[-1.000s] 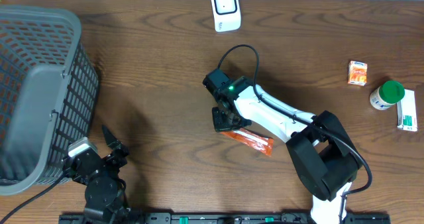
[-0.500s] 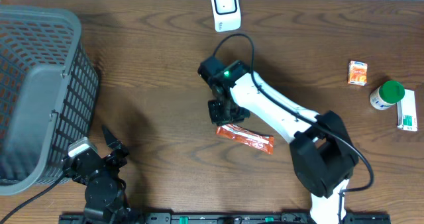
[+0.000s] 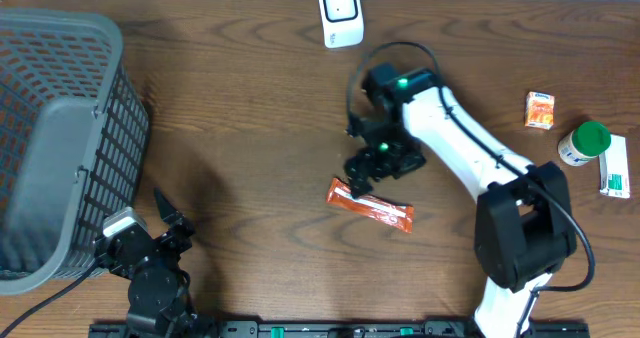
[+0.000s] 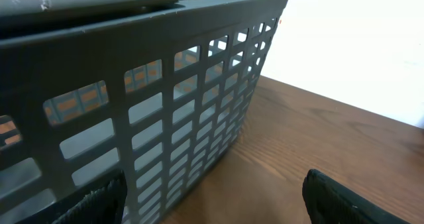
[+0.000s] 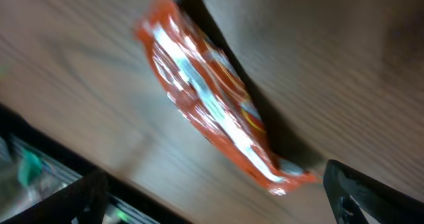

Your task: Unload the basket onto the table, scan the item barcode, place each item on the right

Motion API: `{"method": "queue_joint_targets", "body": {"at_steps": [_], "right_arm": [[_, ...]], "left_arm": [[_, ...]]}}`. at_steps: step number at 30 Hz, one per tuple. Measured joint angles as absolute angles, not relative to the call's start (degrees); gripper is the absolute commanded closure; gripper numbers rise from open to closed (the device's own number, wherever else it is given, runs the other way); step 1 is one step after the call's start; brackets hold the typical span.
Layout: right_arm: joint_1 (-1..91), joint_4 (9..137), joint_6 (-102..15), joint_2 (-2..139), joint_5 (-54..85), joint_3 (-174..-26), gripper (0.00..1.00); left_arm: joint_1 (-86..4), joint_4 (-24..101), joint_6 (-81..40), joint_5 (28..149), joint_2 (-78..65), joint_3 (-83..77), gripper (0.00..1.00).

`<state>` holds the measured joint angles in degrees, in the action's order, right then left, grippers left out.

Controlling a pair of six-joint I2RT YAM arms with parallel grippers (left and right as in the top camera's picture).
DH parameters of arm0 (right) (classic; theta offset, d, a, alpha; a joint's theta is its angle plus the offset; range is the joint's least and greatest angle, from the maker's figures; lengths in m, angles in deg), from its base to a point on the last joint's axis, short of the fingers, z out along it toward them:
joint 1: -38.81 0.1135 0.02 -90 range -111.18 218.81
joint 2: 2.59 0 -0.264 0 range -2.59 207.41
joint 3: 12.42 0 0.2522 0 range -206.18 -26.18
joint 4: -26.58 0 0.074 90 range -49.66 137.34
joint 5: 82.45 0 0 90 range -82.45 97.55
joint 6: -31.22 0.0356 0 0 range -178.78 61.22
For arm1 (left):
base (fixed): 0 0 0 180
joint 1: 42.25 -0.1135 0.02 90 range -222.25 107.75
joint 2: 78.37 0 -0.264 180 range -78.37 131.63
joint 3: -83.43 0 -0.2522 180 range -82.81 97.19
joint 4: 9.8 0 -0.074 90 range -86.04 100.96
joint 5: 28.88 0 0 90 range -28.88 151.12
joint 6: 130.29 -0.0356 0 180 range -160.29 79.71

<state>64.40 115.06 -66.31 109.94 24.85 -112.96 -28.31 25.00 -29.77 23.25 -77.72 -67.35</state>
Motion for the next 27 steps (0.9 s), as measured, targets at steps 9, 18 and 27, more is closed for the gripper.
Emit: {"method": "queue_joint_targets", "body": {"at_steps": [9,18,27], "right_arm": [[61.54,107.04,-74.90,109.94,28.33,-99.61,0.01],[61.64,100.79,-73.24,108.06,29.62,-94.69,0.17],[61.64,90.95,-67.51,106.18,30.86,-90.69,0.30]], "left_arm": [[-28.31,24.98,-29.77,23.23,-77.72,-67.37,0.15],[-28.31,24.98,-29.77,23.25,-77.72,-67.37,0.15],[-28.31,24.98,-29.77,23.23,-77.72,-67.37,0.15]]}}
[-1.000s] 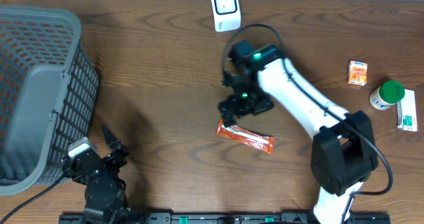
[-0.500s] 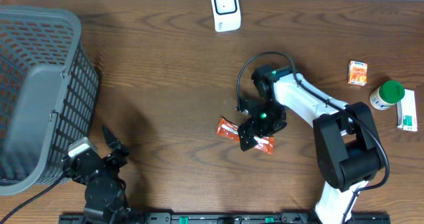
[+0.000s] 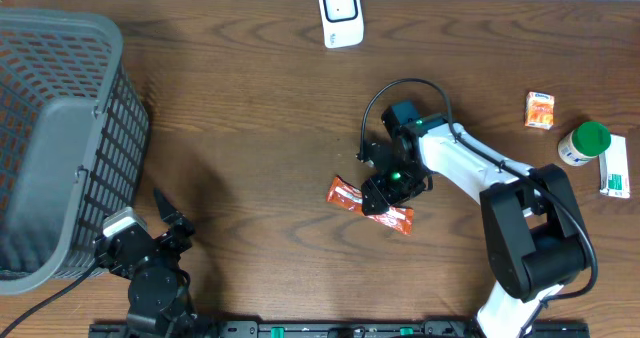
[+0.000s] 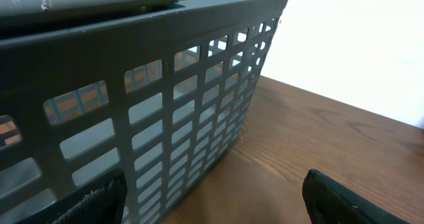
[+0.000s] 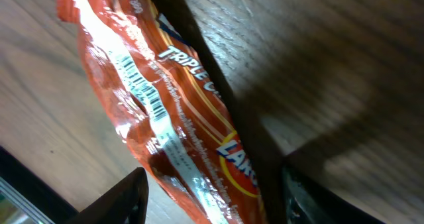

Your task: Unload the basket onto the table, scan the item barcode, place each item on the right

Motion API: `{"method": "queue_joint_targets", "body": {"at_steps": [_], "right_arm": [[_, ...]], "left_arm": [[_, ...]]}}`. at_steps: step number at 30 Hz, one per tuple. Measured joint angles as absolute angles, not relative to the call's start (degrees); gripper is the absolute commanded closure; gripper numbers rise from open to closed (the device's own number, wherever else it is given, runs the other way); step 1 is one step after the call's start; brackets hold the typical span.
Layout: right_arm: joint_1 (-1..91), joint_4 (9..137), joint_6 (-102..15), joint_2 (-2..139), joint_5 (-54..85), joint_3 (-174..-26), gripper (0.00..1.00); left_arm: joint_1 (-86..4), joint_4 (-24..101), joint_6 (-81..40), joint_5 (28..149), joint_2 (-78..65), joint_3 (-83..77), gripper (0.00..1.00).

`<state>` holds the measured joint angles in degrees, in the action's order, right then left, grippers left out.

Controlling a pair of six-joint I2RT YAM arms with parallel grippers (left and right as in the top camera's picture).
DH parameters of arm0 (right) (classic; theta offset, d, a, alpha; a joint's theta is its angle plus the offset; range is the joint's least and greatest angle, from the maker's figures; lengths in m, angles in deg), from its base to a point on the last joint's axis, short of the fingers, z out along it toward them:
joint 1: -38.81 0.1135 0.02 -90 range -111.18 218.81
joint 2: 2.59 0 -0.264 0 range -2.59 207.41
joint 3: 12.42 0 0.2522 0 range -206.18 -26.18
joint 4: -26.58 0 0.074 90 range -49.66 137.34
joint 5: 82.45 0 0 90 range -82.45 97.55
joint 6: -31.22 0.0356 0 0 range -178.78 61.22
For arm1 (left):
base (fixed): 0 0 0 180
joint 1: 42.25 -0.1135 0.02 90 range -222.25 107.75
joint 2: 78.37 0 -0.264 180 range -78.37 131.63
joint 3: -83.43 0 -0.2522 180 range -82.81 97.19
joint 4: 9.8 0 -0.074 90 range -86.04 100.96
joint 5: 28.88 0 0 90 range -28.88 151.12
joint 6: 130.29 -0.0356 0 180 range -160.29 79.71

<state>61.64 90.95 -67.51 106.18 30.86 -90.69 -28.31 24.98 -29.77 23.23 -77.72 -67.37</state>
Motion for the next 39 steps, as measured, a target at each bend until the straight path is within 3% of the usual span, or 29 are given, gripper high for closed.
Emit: {"method": "queue_joint_targets", "body": {"at_steps": [4,11,16,19,20,30,39], "right_arm": [[61.64,89.38,-66.70,104.80,32.61,-88.83,0.22],[61.64,88.44,-66.62,103.34,34.10,-85.88,0.23],[61.60,87.10,-63.78,102.53,33.07,-83.67,0.58],[61.60,86.95,-62.70,102.51,33.27,-82.32,0.92],[61.60,87.02,-62.44,102.60,33.46,-81.86,0.99],[61.75,88.57,-57.68,103.43,33.05,-82.82,0.99],[62.85,93.33,-58.22,100.30,21.70,-95.82,0.99]], "left_arm": [[-28.31,24.98,-29.77,23.23,-77.72,-67.37,0.15],[-28.31,24.98,-29.77,23.25,-77.72,-67.35,0.15],[-28.31,24.95,-29.77,23.25,-77.72,-67.37,0.15],[-28.31,24.98,-29.77,23.25,-77.72,-67.37,0.15],[-28.31,24.98,-29.77,23.25,-77.72,-67.37,0.15],[-28.31,24.98,-29.77,23.23,-77.72,-67.37,0.15],[-28.31,24.98,-29.77,23.23,-77.72,-67.37,0.14]]}}
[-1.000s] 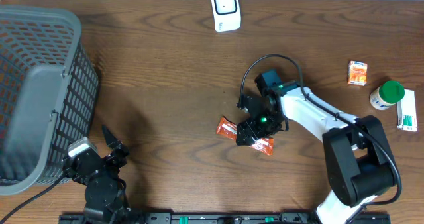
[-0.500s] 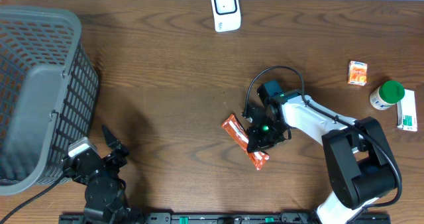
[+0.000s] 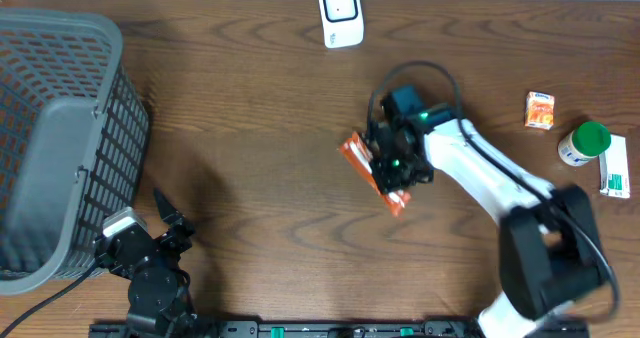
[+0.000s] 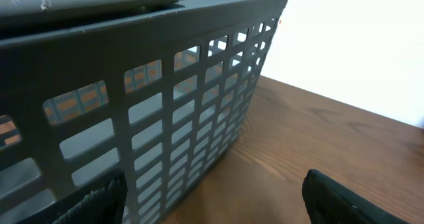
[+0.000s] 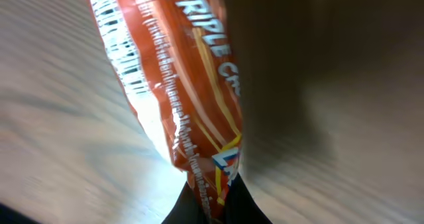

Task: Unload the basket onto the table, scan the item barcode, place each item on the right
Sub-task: 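Lift the Top bar upright with the right gripper, barcode side exposed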

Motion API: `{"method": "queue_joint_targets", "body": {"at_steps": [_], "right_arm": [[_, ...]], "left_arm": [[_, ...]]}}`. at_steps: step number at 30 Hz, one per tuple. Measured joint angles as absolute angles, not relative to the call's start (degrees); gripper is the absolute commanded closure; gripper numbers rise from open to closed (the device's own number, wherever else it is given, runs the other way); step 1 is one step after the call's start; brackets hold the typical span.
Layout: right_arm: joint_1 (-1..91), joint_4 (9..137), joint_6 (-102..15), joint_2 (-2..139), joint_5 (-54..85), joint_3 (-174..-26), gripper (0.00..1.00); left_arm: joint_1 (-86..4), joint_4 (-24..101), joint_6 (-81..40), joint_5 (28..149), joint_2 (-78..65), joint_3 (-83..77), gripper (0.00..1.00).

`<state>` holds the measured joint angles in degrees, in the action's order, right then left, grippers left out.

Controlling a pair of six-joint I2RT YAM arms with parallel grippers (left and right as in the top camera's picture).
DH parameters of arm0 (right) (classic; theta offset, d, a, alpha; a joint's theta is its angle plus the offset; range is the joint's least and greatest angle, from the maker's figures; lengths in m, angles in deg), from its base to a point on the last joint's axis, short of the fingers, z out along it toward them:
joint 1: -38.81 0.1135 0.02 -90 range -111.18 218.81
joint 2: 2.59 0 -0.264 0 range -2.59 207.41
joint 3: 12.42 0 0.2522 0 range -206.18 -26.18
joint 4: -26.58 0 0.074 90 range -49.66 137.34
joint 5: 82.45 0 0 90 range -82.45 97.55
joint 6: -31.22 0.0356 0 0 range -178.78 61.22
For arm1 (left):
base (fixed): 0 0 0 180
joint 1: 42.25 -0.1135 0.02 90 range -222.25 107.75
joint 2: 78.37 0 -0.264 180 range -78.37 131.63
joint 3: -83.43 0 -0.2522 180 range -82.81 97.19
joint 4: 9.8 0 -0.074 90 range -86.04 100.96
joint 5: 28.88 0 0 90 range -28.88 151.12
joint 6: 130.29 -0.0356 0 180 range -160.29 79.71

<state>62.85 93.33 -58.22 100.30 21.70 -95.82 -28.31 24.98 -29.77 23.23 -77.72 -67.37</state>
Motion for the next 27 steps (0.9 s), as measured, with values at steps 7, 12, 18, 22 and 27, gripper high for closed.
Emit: {"method": "queue_joint_targets", "body": {"at_steps": [7,12,18,22,27], "right_arm": [[71.02,88.00,-62.07,80.78,22.64,-100.17,0.99],[76.03,87.76,-64.08,75.36,22.99,-100.76,0.99],[76.75,87.83,-64.69,76.87,22.45,-100.55,0.99],[76.75,87.80,-64.91,76.87,21.92,-100.52,0.99],[76.75,87.80,-65.11,76.87,21.62,-100.52,0.99]], "left_arm": [[-28.31,24.98,-29.77,23.25,-77.72,-67.37,0.15],[-28.31,24.98,-29.77,23.23,-77.72,-67.37,0.15],[-28.31,24.98,-29.77,23.23,-77.72,-67.37,0.15],[-28.31,24.98,-29.77,23.23,-77.72,-67.37,0.15],[-28.31,24.98,-29.77,23.23,-77.72,-67.37,0.15]]}}
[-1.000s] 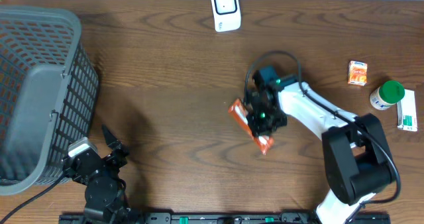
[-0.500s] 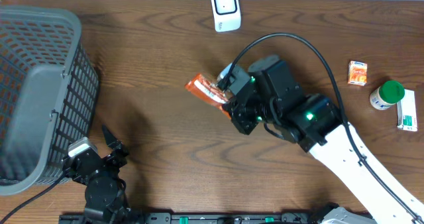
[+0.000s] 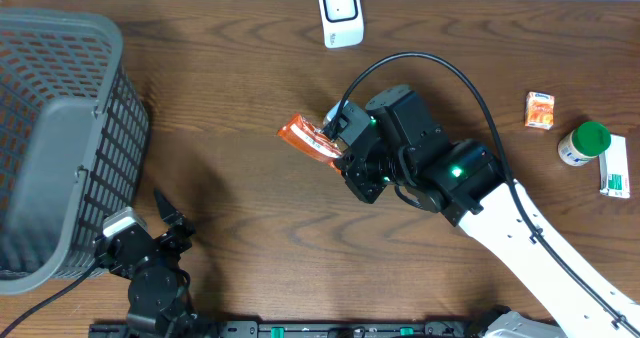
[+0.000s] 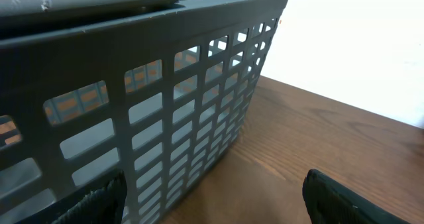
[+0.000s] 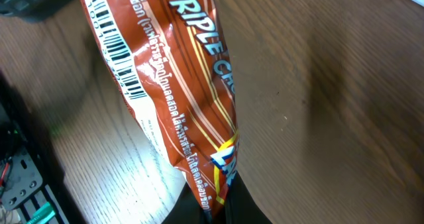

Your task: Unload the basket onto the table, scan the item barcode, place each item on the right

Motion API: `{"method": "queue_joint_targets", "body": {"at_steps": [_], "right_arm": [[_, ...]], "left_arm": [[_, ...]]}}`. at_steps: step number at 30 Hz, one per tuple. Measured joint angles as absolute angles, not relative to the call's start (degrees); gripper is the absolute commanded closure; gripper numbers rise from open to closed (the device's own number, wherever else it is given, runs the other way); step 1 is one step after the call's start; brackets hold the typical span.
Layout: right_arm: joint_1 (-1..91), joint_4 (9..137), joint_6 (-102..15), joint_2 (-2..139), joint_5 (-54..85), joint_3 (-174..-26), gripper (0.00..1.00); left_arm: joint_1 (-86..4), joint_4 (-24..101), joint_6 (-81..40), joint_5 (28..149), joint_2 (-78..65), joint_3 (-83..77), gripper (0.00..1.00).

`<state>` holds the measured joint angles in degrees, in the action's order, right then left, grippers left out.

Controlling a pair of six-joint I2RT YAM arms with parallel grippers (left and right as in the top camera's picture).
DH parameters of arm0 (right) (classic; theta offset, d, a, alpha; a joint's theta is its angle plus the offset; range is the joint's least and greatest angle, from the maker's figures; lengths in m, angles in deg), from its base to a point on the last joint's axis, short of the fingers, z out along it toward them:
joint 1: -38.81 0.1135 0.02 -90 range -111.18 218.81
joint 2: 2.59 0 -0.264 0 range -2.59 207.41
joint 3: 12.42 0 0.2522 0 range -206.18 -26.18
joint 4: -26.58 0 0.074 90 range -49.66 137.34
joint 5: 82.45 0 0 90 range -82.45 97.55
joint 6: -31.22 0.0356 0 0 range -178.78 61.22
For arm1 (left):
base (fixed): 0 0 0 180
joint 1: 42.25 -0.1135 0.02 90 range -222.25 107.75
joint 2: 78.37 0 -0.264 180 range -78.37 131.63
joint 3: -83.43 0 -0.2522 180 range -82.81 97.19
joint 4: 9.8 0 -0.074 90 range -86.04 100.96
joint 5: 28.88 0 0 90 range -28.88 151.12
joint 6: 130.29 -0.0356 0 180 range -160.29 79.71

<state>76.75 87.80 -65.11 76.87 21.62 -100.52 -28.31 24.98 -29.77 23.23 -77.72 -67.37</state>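
An orange snack packet (image 3: 308, 138) hangs above the table, pinched at one end by my right gripper (image 3: 345, 158), which is shut on it. In the right wrist view the packet (image 5: 165, 85) fills the frame with its barcode (image 5: 116, 52) showing at the upper left, and the gripper (image 5: 222, 197) clamps its lower end. The white scanner (image 3: 340, 12) stands at the table's far edge, well beyond the packet. My left gripper (image 4: 212, 194) is open near the table's front left, beside the basket, with nothing between its fingers.
A grey slatted basket (image 3: 55, 138) fills the left side and looms close in the left wrist view (image 4: 132, 85). At the right edge sit a small orange box (image 3: 540, 109), a green-capped bottle (image 3: 583, 143) and a white box (image 3: 616, 168).
My right gripper has carried the packet up and to the left, from mid-table to a spot nearer the scanner. The arm now stretches across from lower right. The left arm is unmoved.
The packet first lay flat on the table with my right gripper open just above it. Then the gripper was down around it. After that it was shut on the packet's end and had lifted it, and now holds it higher and further left.
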Motion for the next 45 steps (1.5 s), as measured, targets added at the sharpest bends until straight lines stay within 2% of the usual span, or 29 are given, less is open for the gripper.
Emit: {"method": "queue_joint_targets", "body": {"at_steps": [36,45], "right_arm": [[75.61,90.45,-62.14,76.89,21.00,-96.28,0.99],[71.98,90.65,-61.02,76.89,21.00,-96.28,0.99]], "left_arm": [[-28.31,24.98,-29.77,23.25,-77.72,-67.35,0.15],[-28.31,24.60,-29.77,22.95,-77.72,-67.35,0.15]]}}
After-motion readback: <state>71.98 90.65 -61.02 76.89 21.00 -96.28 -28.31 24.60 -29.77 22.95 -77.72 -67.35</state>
